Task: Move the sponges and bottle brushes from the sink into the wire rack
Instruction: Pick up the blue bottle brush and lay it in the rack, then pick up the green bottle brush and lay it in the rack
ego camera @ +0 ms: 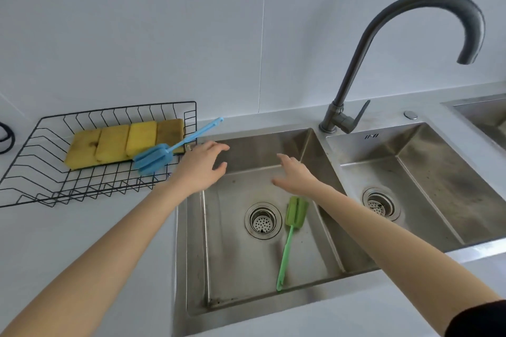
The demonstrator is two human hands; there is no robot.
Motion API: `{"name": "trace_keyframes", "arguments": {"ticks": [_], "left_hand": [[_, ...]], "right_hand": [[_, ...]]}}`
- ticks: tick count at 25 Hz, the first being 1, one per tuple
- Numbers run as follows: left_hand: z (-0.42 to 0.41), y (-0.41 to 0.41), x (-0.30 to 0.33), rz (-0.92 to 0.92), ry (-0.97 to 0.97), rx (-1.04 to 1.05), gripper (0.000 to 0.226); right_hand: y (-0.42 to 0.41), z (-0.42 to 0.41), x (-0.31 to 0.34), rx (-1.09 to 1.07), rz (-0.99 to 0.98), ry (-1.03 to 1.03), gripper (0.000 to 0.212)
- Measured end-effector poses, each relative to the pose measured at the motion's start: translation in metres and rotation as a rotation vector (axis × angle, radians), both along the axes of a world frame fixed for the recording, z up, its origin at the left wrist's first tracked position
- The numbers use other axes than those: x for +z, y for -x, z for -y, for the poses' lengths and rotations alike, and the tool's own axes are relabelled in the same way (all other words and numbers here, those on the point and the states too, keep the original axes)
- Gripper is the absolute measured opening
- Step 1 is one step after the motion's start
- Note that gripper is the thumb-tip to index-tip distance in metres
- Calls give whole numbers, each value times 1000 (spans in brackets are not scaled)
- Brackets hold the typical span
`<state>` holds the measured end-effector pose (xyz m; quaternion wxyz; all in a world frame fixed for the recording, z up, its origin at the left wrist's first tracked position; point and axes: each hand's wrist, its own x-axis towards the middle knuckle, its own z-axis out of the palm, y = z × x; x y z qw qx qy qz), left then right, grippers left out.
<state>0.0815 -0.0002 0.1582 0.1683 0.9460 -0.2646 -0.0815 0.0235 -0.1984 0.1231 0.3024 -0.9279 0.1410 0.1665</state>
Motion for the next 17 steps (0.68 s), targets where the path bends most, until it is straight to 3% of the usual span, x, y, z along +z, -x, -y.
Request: {"name": "trace_keyframes", "arguments": {"ticks": [9, 17], "left_hand": [[61, 27, -62, -204, -90, -73, 43], [85, 53, -138, -439, -122, -13, 40]], "right_hand": [[30, 55, -48, 60, -131, 116, 64], [29, 72, -94, 259, -207, 178, 66]]}}
